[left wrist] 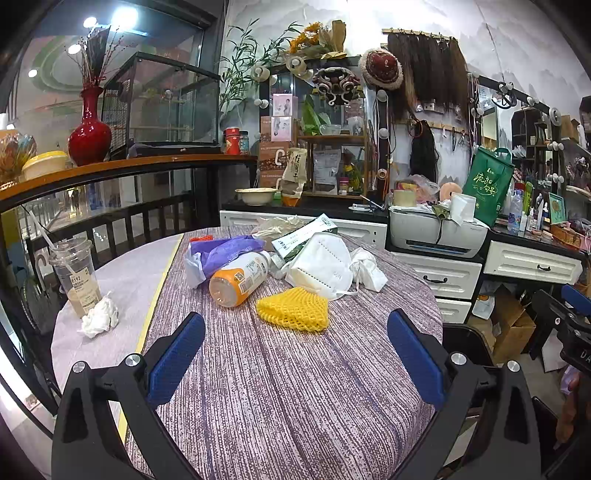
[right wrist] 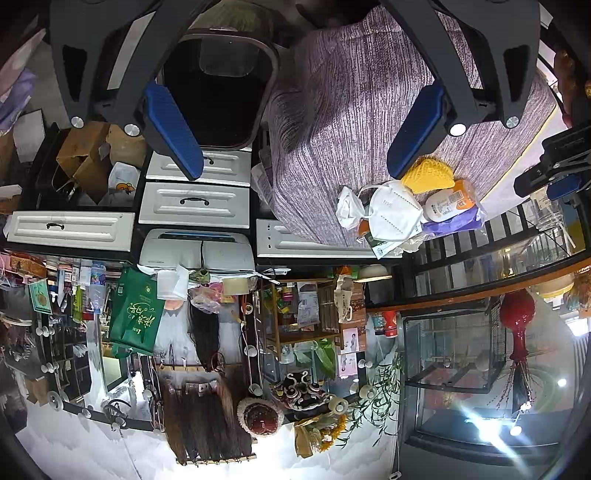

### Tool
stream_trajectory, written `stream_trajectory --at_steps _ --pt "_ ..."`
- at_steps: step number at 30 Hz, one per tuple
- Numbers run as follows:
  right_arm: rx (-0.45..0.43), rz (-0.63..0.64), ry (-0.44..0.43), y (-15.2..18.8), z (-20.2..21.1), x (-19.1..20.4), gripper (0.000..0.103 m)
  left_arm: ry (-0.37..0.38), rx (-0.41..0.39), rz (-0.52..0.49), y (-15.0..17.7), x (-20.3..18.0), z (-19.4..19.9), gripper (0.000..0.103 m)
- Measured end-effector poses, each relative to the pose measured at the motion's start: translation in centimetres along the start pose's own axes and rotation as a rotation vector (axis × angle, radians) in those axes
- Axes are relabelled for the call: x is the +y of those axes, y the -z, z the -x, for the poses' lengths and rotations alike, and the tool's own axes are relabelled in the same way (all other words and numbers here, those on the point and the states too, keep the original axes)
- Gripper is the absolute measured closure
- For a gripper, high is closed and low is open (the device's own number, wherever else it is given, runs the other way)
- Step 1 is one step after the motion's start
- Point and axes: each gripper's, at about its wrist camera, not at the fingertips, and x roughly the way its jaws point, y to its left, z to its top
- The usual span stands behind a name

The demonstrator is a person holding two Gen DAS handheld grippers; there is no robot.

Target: Collect trash

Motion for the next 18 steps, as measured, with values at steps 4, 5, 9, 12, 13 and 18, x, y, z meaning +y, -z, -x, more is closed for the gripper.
stream_trajectory --at_steps 4,5,9,12,13,18 --pt "0.003 -0.001 0.002 0.02 -0.16 0.12 0.005 -0.001 0.002 0.000 -0.03 -0.07 0.00 0.005" --pt "0.005 -0.001 0.002 0.07 -0.21 0.14 0.005 -0.001 0.002 0.000 -0.01 -0.08 0.00 0.005" --pt "0.005 -0.001 0.002 0.14 -0.28 0.19 0.005 -0.004 0.007 0.002 0.53 0.21 -0.39 0.005" --pt "0.006 -0.003 0.002 0.16 -0.24 0.16 0.005 -0.004 0.006 0.002 0.55 0.21 -0.41 0.005" --pt "0.005 -0.002 0.002 0.16 -0.17 0.15 0.005 -0.004 0.006 0.002 0.61 0.28 -0.44 0.005" --pt "0.003 -0.003 0.004 0.18 -0.11 0.14 0.005 -0.003 0.008 0.001 0.52 0.28 -0.44 0.005"
